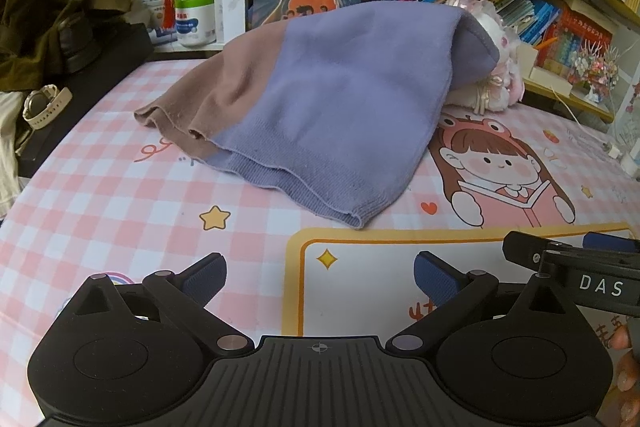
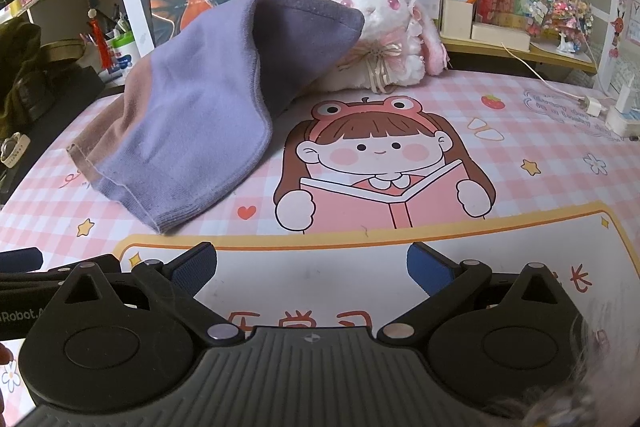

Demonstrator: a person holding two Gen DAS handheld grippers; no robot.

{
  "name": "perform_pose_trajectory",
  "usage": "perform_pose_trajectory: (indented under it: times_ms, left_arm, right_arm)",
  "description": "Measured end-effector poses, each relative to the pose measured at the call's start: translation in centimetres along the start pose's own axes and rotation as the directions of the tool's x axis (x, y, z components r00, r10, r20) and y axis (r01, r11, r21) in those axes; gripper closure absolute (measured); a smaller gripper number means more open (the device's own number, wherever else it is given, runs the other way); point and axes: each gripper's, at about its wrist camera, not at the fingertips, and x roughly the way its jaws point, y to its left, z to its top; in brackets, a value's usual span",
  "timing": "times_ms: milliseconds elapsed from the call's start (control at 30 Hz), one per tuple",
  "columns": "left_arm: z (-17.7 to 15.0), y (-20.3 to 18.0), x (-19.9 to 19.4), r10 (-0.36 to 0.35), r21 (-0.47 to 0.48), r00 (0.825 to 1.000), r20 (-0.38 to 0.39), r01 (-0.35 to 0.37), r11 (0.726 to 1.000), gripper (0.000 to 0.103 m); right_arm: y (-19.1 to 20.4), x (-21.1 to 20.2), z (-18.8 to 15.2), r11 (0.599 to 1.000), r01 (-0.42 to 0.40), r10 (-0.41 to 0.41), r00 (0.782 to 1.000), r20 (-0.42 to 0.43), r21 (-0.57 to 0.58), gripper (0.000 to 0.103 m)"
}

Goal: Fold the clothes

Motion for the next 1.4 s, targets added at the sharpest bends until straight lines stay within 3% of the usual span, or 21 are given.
perform_pose_trajectory:
  times_ms: [1400]
  left_arm:
    - [0.16, 0.2, 0.31, 0.004, 0.01, 1.0, -0.014, -0.004, 1.0, 0.001]
  right_arm:
    - [0.37, 0.14, 0.06, 1.0, 0.003, -0.003, 1.0, -0.006, 0.001, 0.0]
